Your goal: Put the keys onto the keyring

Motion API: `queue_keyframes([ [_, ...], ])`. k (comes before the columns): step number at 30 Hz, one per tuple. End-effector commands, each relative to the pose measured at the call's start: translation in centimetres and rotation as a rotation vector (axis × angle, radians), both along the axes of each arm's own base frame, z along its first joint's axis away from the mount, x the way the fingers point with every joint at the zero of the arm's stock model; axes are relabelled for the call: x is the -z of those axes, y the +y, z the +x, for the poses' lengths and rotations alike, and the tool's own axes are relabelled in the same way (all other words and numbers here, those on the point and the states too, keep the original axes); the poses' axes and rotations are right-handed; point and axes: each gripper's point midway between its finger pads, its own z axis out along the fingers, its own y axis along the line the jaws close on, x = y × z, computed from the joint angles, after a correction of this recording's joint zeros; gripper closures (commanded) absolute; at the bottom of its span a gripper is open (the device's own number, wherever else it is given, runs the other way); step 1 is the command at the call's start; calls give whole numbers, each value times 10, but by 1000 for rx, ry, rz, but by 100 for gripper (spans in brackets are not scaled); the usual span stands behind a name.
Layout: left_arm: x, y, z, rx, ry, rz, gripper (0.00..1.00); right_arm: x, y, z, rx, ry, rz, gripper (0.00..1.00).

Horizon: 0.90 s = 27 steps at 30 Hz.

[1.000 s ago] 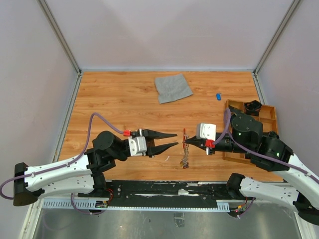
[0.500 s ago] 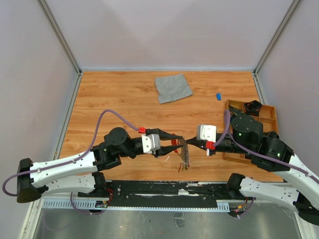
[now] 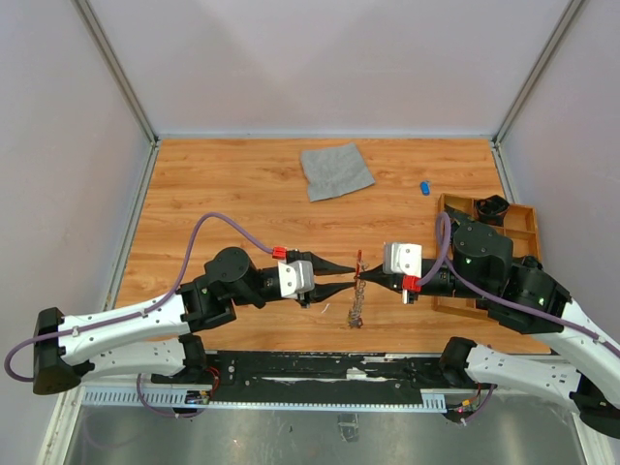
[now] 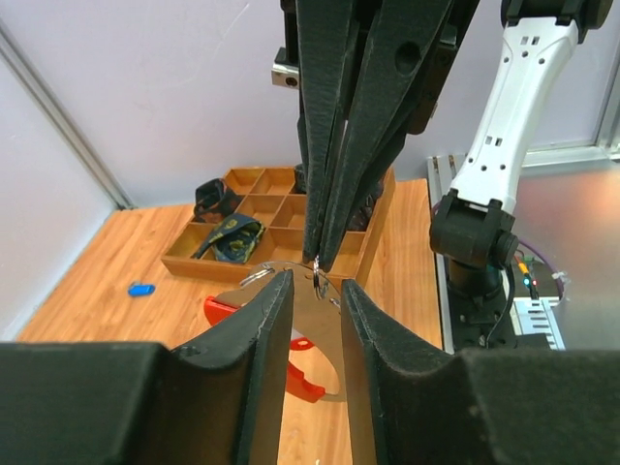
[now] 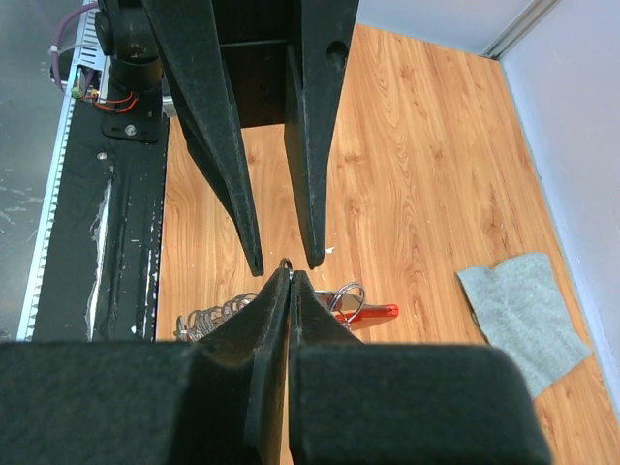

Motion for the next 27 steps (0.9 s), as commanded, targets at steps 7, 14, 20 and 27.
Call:
queue_keyframes([
  [7, -12, -3, 0, 4, -13, -18, 71, -22, 5, -2, -32, -52, 77, 100],
  [14, -15, -3, -1, 8, -14, -27, 81, -15, 7, 0, -31, -41, 59, 100],
  [20, -17, -3, 0, 3, -4, -36, 81, -12, 10, -1, -41, -33, 50, 100],
  [27, -18, -3, -1, 5, 2, -42, 83, -9, 12, -2, -52, -22, 47, 100],
])
